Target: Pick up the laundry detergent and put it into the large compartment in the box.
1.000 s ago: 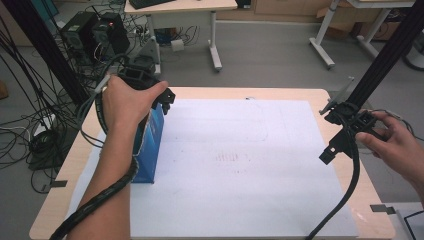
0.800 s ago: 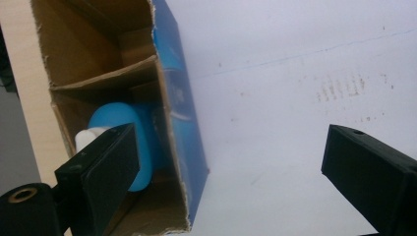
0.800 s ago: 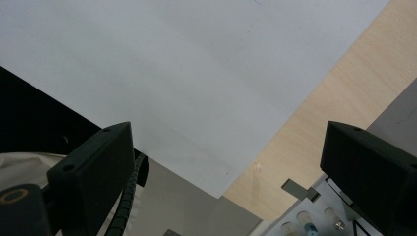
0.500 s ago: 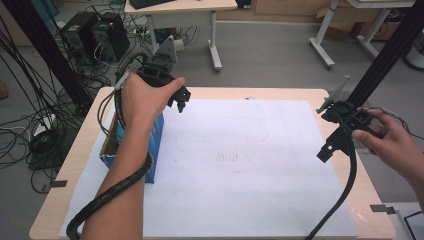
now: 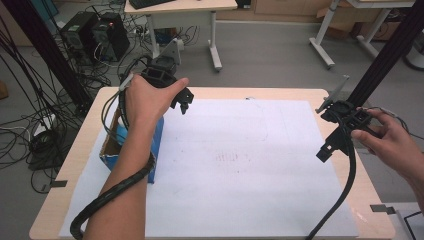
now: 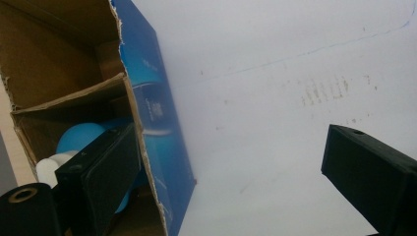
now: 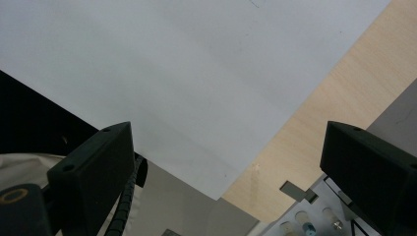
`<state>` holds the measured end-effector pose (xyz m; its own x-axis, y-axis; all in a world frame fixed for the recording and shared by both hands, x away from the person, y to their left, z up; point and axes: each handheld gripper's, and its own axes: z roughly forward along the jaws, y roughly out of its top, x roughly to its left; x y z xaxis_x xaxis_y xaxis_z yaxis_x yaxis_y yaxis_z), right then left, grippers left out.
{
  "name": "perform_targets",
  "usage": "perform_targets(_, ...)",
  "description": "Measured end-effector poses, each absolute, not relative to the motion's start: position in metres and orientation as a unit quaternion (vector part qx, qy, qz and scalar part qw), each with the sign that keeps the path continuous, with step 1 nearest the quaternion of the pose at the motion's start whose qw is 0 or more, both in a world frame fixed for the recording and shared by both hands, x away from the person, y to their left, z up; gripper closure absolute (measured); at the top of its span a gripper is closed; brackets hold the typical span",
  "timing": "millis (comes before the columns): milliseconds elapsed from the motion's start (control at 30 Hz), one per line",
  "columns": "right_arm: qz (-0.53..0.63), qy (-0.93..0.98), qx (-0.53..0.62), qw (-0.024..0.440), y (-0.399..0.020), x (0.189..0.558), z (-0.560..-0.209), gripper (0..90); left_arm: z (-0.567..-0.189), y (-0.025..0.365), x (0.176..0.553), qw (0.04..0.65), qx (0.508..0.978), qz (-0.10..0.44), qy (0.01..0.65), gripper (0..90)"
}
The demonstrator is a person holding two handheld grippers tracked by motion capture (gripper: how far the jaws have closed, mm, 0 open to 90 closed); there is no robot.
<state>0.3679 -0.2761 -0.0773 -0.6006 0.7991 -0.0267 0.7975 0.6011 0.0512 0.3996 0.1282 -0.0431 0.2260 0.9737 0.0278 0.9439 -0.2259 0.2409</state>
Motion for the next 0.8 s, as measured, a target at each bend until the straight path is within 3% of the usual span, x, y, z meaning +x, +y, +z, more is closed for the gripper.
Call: perform_targets(800, 0.015, 0.895, 0.444, 0.025, -0.272, 0.363, -0.076, 6.1, -0.045, 0.133, 0.389, 0.101, 0.783, 0.081, 0.609, 7.9)
